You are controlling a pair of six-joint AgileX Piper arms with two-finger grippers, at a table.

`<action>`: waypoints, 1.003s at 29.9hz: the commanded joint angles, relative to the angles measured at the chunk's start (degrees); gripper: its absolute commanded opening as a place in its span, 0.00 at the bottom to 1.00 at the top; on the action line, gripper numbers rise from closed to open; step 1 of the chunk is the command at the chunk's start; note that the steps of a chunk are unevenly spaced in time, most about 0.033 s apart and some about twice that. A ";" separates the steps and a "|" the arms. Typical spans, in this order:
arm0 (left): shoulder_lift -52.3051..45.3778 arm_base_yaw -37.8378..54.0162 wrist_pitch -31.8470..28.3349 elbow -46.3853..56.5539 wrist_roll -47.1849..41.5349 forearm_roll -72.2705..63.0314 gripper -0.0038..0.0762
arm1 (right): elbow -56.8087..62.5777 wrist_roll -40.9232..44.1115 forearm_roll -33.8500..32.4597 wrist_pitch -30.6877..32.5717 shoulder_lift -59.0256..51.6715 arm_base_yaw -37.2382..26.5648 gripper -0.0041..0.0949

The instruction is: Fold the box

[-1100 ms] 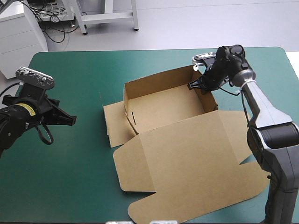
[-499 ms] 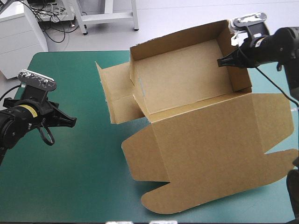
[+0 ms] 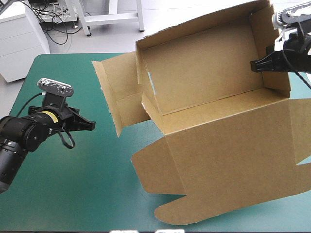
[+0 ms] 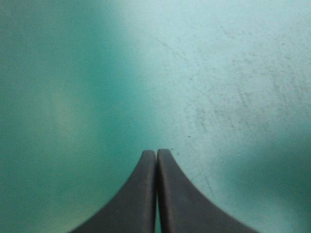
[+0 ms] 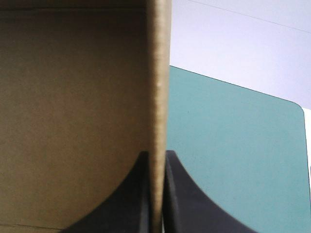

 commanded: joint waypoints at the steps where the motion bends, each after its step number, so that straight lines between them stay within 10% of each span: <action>1: 1.09 -0.08 -7.94 0.83 2.62 -7.37 0.04 | -1.34 0.13 0.94 0.18 -2.22 -0.43 0.02; 13: 7.61 4.15 -13.26 0.98 25.51 -40.01 0.04 | 1.53 -0.30 0.30 0.18 -2.34 -0.43 0.02; 23: 12.75 22.72 17.07 1.22 53.44 -79.13 0.04 | 3.23 -0.30 1.20 -1.16 -2.34 -0.43 0.02; 30: 16.97 21.67 22.69 1.22 56.01 -85.02 0.04 | 3.23 0.11 4.42 -1.68 -2.23 -0.43 0.02</action>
